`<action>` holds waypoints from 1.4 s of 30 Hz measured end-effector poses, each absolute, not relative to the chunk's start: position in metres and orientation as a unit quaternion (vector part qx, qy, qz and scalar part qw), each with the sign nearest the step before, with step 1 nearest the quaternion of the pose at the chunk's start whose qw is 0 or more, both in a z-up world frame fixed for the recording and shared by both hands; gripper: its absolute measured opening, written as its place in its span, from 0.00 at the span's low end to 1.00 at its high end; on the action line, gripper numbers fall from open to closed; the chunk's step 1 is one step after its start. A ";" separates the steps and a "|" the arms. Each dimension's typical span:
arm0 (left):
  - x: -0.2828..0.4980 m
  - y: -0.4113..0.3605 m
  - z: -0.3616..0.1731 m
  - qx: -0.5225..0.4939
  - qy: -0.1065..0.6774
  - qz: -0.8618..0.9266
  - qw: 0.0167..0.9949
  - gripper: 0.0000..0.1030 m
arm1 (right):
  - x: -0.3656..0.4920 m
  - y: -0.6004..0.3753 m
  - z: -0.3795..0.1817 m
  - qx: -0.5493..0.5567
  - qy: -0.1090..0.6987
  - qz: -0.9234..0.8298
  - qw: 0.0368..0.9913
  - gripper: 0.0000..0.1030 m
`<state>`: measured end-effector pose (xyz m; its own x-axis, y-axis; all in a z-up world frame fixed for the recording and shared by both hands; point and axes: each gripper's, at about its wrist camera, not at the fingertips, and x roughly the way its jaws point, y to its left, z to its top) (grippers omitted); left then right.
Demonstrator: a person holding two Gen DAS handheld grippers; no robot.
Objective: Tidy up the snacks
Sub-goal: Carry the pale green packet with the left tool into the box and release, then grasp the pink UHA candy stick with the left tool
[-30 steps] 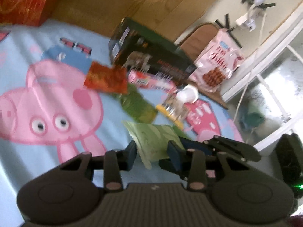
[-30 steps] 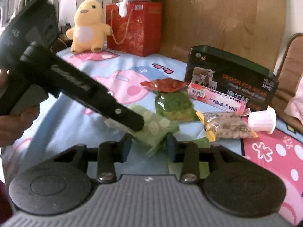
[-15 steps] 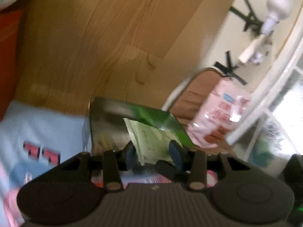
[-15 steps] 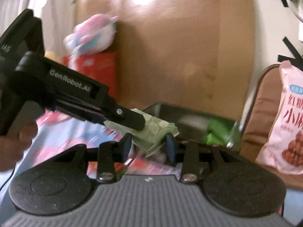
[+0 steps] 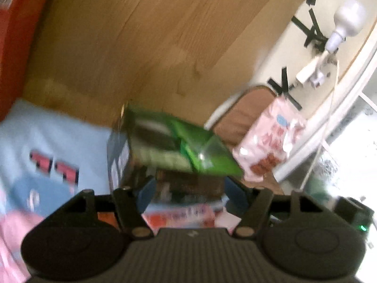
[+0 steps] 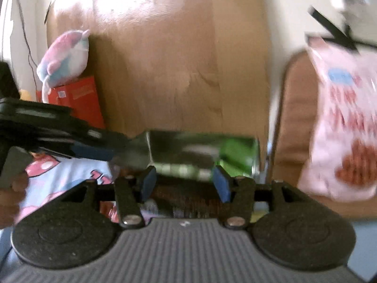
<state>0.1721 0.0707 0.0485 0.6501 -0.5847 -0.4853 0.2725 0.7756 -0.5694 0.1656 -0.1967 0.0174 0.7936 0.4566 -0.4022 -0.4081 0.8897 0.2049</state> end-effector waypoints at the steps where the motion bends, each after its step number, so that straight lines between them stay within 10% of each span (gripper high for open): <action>1: 0.170 0.069 0.043 -0.227 0.348 -0.238 0.878 0.62 | 0.164 -0.201 0.009 0.068 0.244 0.232 0.939 0.55; 42: 0.015 0.060 0.009 -0.170 0.383 -0.187 0.889 0.60 | -0.004 -0.147 -0.007 -0.036 0.246 0.279 0.928 0.52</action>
